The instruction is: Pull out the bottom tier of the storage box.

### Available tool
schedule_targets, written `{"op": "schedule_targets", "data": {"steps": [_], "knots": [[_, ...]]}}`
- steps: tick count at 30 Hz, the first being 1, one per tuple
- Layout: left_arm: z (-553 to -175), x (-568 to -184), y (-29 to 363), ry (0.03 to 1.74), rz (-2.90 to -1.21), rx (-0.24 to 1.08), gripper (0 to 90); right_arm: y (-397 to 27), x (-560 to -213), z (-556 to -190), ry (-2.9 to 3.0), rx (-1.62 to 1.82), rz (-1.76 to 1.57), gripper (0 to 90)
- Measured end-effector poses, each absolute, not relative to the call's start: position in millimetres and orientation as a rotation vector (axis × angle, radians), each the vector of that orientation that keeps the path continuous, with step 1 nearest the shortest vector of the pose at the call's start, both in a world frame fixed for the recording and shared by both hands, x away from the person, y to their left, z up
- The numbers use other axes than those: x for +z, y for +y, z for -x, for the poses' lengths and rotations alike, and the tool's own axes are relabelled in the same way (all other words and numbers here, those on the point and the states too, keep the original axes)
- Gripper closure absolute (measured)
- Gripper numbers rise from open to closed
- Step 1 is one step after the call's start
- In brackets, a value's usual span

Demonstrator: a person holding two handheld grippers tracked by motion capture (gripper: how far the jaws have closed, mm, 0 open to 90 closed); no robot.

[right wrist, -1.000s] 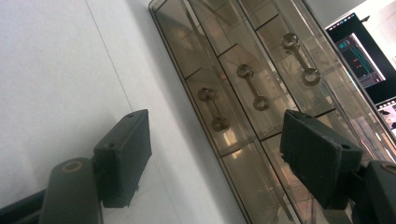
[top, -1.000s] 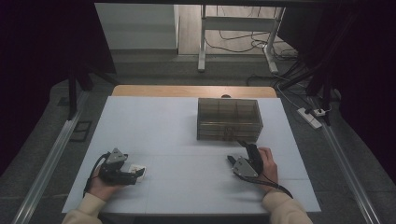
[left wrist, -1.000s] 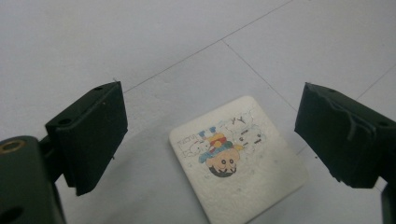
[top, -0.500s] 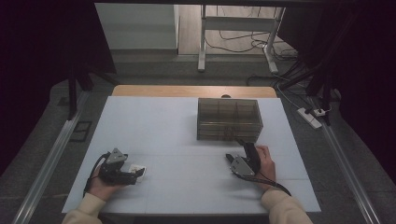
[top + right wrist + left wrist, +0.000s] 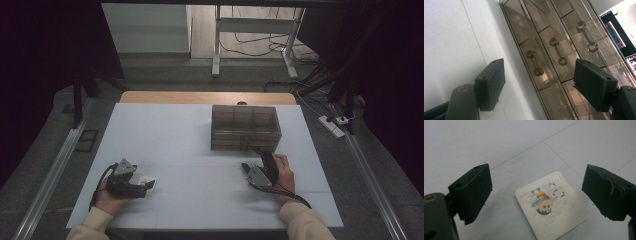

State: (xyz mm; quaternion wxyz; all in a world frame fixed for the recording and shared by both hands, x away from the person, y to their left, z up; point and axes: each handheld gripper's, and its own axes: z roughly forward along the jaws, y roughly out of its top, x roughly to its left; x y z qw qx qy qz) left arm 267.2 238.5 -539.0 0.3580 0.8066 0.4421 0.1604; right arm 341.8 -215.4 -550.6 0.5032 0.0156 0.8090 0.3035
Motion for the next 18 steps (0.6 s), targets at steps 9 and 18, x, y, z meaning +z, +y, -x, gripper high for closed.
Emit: {"op": "schedule_targets", "data": {"steps": [9,18], "knots": [[-267.4,-539.0,238.7,1.142,-2.081,0.413,9.3,-215.5,-550.6,-344.2,1.946,0.737,-0.032,25.0],[-267.4,-539.0,238.6,1.142,-2.081,0.413,9.3,-214.5,-551.5,-347.6,1.951,0.734,-0.029,25.0]]}}
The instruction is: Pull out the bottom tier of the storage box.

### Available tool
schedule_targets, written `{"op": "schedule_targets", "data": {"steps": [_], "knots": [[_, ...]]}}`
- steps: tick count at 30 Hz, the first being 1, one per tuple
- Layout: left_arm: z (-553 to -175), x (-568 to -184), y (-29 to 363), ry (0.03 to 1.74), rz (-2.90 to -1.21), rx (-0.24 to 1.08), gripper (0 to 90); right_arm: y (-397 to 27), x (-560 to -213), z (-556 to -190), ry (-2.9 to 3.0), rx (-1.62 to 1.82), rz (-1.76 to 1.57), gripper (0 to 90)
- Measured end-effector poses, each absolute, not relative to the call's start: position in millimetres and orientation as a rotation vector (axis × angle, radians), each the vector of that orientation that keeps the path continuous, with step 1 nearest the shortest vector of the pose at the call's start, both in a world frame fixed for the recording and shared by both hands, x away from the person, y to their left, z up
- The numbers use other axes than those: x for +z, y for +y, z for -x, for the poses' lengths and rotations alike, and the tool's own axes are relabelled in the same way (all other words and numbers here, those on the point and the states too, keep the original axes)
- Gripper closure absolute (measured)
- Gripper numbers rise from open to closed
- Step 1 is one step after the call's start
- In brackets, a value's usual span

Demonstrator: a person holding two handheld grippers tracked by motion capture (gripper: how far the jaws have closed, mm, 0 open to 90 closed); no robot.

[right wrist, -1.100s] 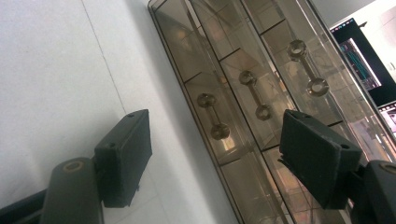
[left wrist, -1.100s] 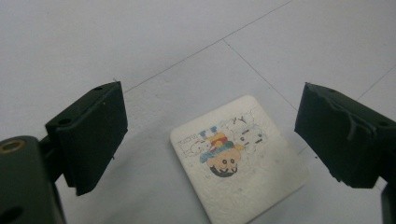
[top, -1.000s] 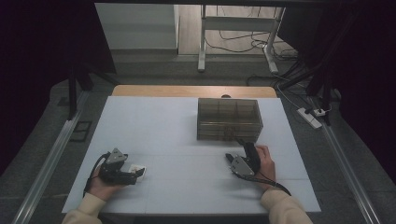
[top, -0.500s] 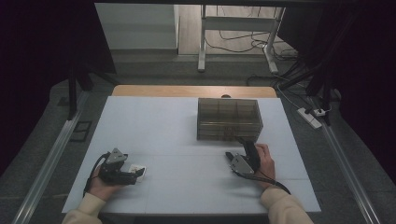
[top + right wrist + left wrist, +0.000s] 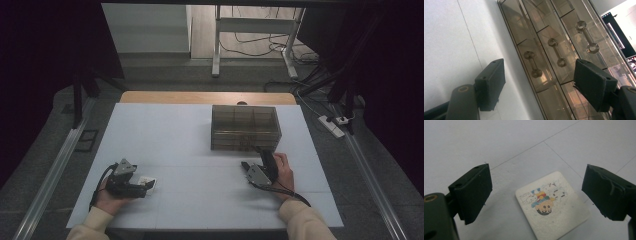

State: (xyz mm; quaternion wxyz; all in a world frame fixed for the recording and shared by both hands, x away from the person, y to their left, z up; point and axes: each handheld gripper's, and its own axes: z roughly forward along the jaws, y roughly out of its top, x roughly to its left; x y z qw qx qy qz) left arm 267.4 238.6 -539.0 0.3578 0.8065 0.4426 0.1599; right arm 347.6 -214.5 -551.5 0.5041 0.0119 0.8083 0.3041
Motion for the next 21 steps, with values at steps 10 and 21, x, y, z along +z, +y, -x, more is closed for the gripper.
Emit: {"op": "schedule_targets", "data": {"steps": [10,21], "knots": [[-268,-539,238,1.143,-2.083,0.409,9.3,-213,-552,-352,1.954,0.718,-0.01,25.0],[-268,-540,238,1.143,-2.083,0.409,9.3,-213,-553,-359,1.953,0.701,0.005,27.6]]}}
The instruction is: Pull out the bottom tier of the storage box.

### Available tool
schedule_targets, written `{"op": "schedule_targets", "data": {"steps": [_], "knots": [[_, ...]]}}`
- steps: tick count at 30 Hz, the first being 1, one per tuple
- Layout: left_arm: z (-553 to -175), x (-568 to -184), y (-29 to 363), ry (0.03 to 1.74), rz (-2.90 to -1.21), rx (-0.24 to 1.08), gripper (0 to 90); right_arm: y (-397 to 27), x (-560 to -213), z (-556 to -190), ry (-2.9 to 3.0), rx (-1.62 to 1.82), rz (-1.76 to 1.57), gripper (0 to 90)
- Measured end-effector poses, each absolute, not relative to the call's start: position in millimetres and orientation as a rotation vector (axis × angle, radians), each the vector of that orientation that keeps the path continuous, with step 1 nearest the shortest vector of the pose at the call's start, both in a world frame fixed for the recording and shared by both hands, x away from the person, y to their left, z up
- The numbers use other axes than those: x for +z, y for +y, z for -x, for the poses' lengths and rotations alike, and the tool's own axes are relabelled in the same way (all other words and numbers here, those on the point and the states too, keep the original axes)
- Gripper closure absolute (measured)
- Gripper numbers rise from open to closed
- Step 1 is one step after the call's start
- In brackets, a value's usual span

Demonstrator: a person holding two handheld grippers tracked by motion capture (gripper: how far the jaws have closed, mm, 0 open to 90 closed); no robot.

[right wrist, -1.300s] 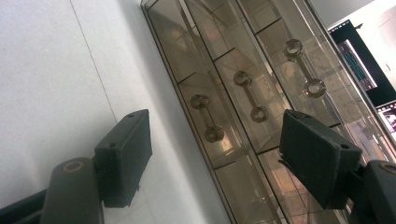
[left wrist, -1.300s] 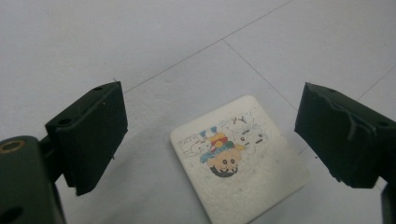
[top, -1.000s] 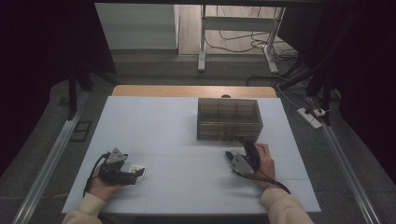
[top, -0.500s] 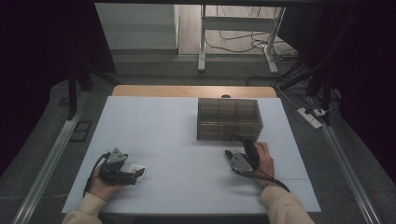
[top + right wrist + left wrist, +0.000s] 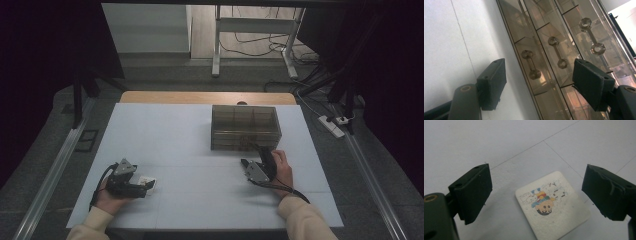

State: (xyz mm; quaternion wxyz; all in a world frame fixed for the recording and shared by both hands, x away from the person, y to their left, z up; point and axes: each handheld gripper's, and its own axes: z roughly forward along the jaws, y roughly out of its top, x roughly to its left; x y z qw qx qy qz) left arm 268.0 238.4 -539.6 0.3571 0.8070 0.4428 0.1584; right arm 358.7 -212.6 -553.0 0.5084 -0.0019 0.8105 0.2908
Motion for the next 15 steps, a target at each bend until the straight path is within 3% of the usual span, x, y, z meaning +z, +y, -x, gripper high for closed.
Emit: {"op": "schedule_targets", "data": {"steps": [15], "knots": [[-267.7,-539.5,238.5,1.142,-2.084,0.413,9.3,-209.8,-554.9,-356.3,1.953,0.684,0.052,35.7]]}}
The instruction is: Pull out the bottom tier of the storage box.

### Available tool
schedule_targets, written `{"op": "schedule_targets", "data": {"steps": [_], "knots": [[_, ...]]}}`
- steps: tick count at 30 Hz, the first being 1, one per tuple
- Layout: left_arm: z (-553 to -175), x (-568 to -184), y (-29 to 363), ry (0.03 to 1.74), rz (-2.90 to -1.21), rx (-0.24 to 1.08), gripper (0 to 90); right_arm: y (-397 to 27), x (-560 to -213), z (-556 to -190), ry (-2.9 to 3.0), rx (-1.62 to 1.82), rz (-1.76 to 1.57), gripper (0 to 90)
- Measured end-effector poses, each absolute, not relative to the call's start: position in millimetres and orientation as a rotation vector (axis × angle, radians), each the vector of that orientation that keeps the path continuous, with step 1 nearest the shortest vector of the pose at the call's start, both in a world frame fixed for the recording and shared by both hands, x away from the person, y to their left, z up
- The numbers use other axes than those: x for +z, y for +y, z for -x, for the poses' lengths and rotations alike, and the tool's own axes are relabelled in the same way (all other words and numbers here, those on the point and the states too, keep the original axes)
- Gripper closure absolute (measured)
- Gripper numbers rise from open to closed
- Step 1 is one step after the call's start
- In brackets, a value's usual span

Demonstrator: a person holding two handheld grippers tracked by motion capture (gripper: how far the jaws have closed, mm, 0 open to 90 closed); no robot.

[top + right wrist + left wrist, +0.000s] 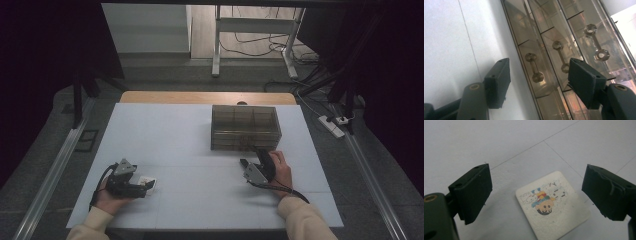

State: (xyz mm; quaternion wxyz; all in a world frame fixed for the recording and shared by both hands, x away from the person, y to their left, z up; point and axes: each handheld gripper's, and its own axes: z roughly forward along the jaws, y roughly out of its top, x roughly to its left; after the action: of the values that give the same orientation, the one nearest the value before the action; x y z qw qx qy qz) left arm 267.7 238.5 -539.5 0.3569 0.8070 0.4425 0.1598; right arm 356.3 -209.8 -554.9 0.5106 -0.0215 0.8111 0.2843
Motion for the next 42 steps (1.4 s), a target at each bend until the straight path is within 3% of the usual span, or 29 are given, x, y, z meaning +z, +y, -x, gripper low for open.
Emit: {"op": "schedule_targets", "data": {"steps": [19,42], "knots": [[-267.6,-539.3,238.9,1.142,-2.083,0.415,9.4,-206.8,-558.1,-358.2,1.948,0.656,0.099,53.2],[-267.3,-539.1,238.8,1.14,-2.086,0.419,9.5,-206.1,-561.5,-363.8,1.947,0.637,0.133,61.6]]}}
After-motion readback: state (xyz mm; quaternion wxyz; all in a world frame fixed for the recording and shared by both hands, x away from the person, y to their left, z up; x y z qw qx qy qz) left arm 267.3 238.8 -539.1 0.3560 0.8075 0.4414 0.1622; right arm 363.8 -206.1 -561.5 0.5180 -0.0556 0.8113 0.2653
